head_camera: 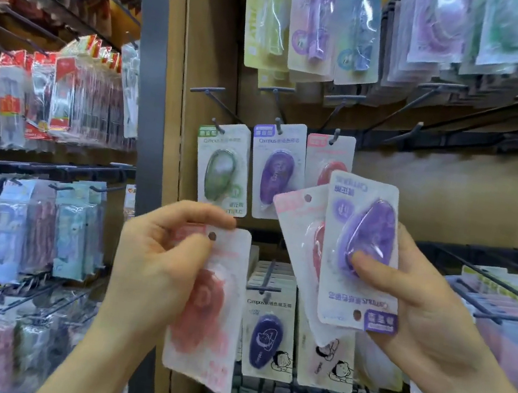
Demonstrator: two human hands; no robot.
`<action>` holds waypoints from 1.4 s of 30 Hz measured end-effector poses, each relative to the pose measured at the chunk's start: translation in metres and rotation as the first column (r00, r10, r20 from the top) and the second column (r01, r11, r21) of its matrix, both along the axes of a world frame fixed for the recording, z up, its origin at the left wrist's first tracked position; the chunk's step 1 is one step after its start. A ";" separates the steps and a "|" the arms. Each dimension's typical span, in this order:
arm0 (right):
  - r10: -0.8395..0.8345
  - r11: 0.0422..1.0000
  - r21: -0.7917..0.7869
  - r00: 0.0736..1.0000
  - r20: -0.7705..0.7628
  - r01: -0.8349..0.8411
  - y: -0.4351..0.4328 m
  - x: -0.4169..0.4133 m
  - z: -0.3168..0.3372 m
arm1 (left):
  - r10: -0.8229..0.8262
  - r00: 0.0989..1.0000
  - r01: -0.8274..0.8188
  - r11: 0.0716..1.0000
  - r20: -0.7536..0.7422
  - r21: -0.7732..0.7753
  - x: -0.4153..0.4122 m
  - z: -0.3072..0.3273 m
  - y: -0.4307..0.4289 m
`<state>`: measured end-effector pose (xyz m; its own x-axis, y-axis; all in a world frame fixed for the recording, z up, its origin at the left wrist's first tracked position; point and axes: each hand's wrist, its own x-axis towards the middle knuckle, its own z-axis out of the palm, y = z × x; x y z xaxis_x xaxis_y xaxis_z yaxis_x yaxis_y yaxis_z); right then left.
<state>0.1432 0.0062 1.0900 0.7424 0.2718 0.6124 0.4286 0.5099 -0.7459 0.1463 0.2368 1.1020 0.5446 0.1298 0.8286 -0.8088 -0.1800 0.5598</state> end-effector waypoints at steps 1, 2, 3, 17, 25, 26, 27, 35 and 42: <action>-0.035 0.999 -0.003 0.999 0.014 0.035 0.001 -0.002 -0.001 | 0.007 1.000 -0.007 1.000 -0.026 -0.009 -0.001 -0.002 -0.006; -0.073 0.997 -0.011 0.997 0.028 0.073 0.001 -0.004 -0.001 | 0.018 0.999 -0.018 1.000 -0.032 0.005 -0.002 -0.002 -0.013; -0.109 0.994 -0.024 0.993 0.044 0.110 0.002 -0.005 -0.002 | 0.026 0.999 -0.025 0.999 -0.036 0.035 -0.003 -0.001 -0.019; -0.129 0.985 -0.117 0.992 0.003 0.129 -0.010 -0.023 0.000 | -0.197 0.959 0.229 0.962 -0.204 0.146 -0.001 0.015 -0.017; -0.466 0.625 -0.577 0.844 0.265 0.526 -0.042 -0.042 0.021 | -0.378 0.860 0.484 0.816 -0.342 0.316 -0.012 0.019 0.003; -0.431 0.577 -0.621 0.844 0.320 0.530 -0.041 -0.044 0.026 | -0.375 0.856 0.497 0.786 -0.357 0.368 -0.010 0.018 0.000; -0.388 0.535 -0.659 0.847 0.364 0.528 -0.039 -0.046 0.030 | -0.354 0.860 0.494 0.758 -0.367 0.427 -0.008 0.016 -0.003; -0.210 0.353 -0.791 0.866 0.453 0.500 -0.036 -0.037 0.059 | -0.191 0.959 0.277 0.798 -0.212 0.536 -0.003 -0.006 -0.008; -0.195 0.516 -0.665 0.830 0.522 0.540 -0.041 -0.028 0.075 | -0.244 0.924 0.368 0.775 -0.294 0.514 -0.023 -0.012 -0.024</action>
